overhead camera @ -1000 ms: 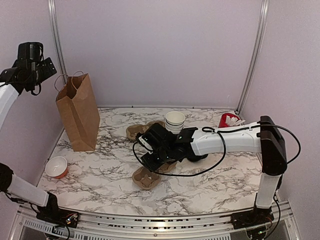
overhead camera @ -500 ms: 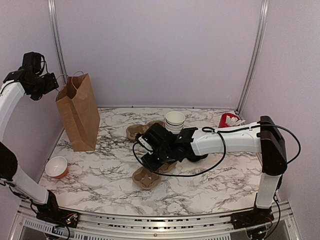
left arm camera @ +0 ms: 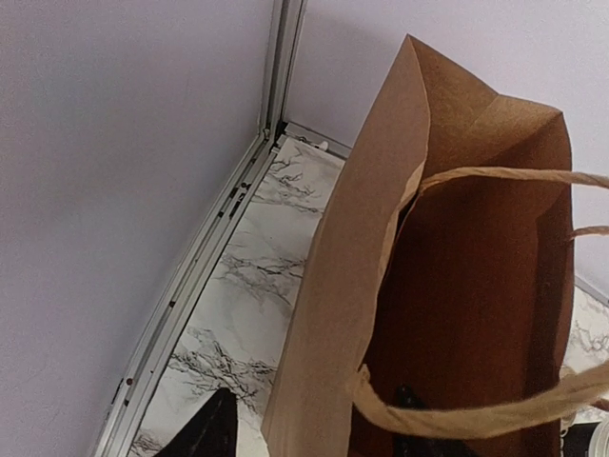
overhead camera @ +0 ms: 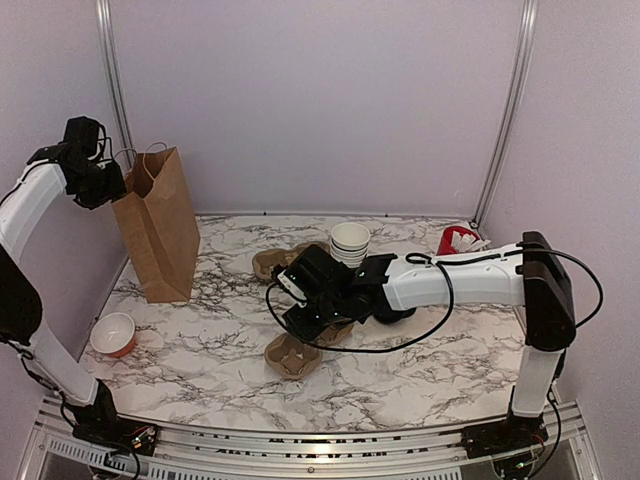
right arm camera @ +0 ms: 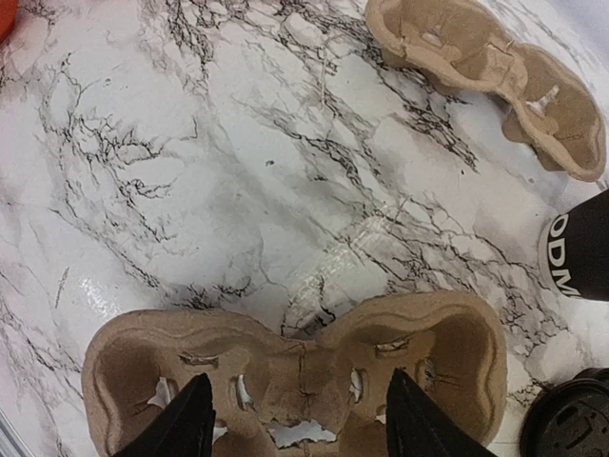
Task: Pack the takeout coffee
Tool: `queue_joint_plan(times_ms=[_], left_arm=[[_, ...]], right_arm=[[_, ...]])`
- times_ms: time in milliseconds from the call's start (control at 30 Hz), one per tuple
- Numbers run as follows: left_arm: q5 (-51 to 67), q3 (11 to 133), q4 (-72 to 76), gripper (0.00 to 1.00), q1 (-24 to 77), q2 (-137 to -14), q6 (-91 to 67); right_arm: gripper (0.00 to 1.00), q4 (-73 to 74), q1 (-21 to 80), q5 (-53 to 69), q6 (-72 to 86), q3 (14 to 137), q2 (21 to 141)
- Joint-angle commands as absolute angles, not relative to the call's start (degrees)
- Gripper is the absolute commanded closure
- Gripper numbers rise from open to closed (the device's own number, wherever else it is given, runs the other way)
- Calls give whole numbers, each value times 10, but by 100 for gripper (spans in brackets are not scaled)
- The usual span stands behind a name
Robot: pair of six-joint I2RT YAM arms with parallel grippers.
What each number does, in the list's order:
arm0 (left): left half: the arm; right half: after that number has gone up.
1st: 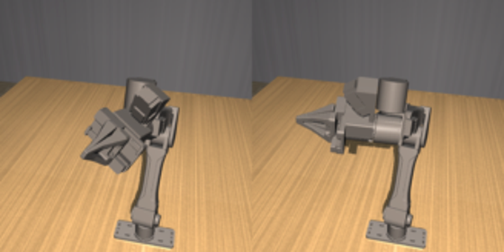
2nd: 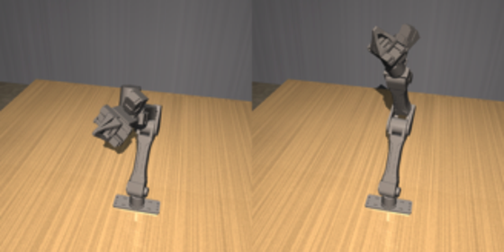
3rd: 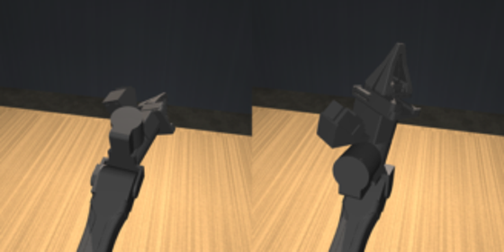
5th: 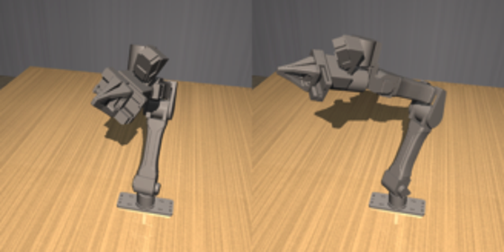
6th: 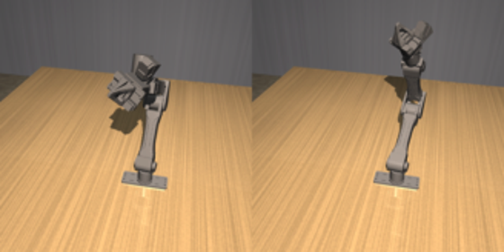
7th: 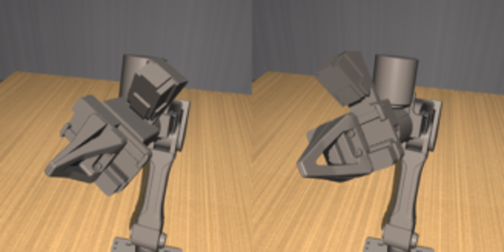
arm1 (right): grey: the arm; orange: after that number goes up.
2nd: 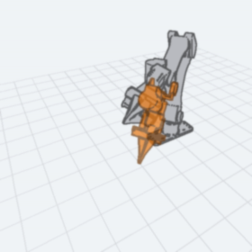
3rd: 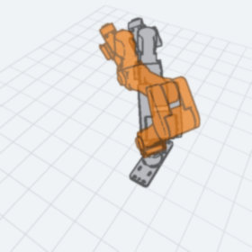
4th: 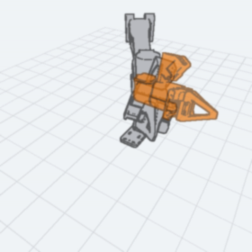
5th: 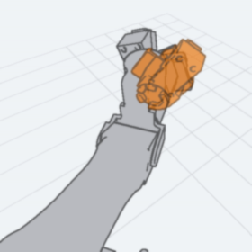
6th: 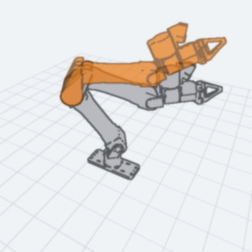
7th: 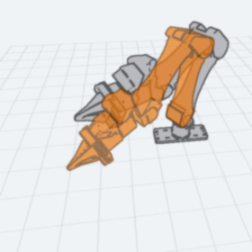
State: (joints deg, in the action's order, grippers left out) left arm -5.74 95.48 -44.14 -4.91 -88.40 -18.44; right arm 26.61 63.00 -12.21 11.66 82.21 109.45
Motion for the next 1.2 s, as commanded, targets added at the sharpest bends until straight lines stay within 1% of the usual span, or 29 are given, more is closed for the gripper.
queue_joint_plan(times_ms=[0, 167, 267, 367, 633, 833, 1167], left_arm=[[-52, 959, -471, 53, -43, -896, -163], [-53, 959, -483, 74, -33, -893, -152], [-51, 961, -487, 90, -25, -882, -149], [-40, 964, -491, 100, -18, -869, -149], [-18, 967, -514, 100, 16, -812, -165], [-6, 926, -525, 100, 49, -750, -190], [15, 846, -540, 100, 106, -647, -235]], right_arm=[[40, 266, 627, -134, 107, 818, 1067], [37, 266, 627, -139, 93, 814, 1066], [35, 268, 627, -143, 83, 813, 1064], [34, 270, 627, -145, 76, 812, 1064], [29, 281, 626, -141, 62, 814, 1078], [24, 292, 626, -111, 43, 815, 1106], [23, 298, 626, -92, 33, 827, 1152]])
